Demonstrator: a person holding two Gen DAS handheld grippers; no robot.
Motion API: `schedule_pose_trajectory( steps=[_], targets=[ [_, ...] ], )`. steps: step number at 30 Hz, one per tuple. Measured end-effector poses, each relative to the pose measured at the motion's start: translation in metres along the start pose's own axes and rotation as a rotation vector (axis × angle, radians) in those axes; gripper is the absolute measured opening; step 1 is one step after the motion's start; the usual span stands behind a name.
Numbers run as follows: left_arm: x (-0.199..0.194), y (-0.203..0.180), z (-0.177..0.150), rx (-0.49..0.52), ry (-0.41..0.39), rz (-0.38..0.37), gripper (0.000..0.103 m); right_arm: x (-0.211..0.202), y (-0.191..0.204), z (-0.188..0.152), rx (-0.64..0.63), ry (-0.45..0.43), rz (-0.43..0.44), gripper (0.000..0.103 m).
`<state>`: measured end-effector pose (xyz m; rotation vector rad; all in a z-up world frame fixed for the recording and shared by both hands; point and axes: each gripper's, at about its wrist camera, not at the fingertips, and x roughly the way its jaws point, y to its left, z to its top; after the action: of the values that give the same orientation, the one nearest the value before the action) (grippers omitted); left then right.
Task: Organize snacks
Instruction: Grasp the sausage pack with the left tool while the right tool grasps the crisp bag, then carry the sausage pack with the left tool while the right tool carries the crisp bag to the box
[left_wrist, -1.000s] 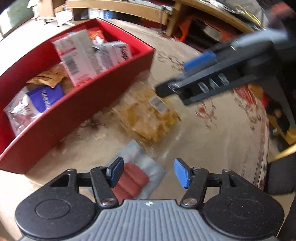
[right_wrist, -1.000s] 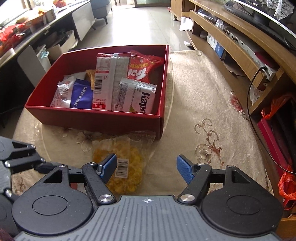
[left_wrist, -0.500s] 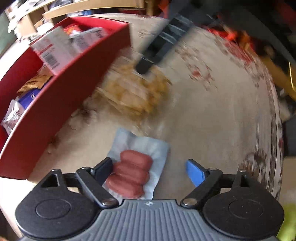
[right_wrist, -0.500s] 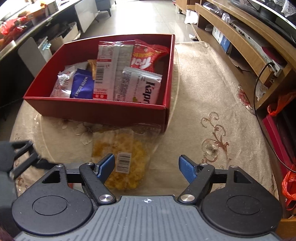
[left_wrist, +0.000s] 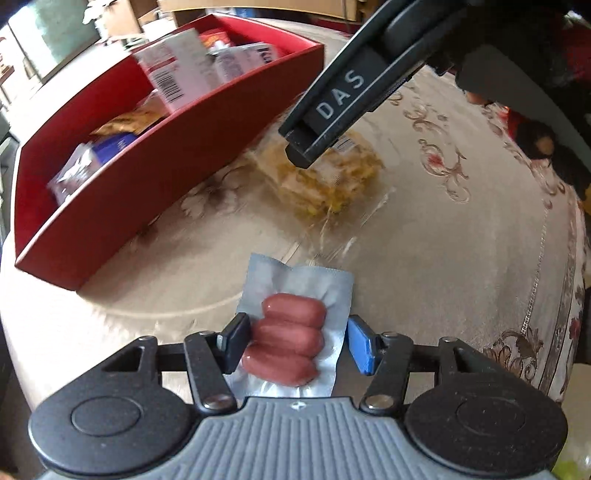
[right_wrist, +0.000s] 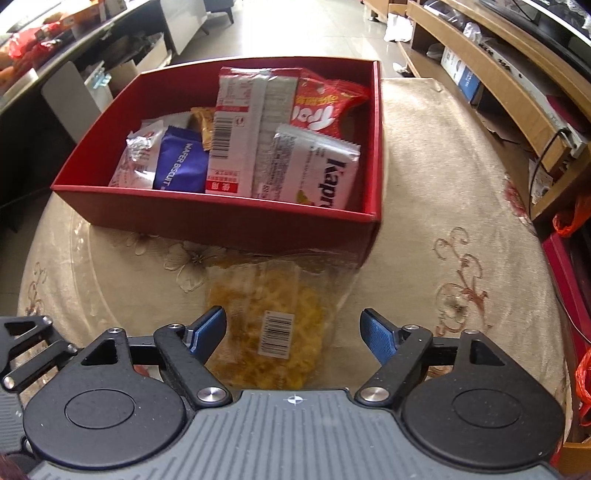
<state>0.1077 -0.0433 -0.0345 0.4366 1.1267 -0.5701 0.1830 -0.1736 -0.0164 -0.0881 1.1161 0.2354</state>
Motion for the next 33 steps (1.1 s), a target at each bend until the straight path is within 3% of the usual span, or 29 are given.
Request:
schedule_pose_trajectory(
  steps=[8,12,14,20,27,33],
  targets=[
    [0.002,0.0,-0.005,-0.039,0.009,0.012,0.054,0.013,0.023,0.002,-0.051,0.028,-0.001,0.092],
    [0.006,0.002,-0.002,-0.049,0.021,0.028,0.068,0.026,0.026,-0.002,-0.078,0.068,-0.02,0.094],
    [0.008,0.005,-0.001,-0.061,0.026,0.025,0.071,0.032,0.022,-0.003,-0.064,0.075,-0.032,0.094],
    [0.006,0.008,-0.004,-0.084,0.021,0.017,0.064,0.025,0.018,-0.001,-0.059,0.033,-0.045,0.08],
    [-0.001,0.006,-0.006,-0.11,0.005,0.051,0.064,0.006,0.018,-0.013,-0.072,0.001,-0.078,0.079],
    [-0.015,0.007,-0.006,-0.185,-0.039,0.052,0.064,-0.027,0.017,-0.02,-0.046,-0.079,-0.064,0.079]
  ],
)
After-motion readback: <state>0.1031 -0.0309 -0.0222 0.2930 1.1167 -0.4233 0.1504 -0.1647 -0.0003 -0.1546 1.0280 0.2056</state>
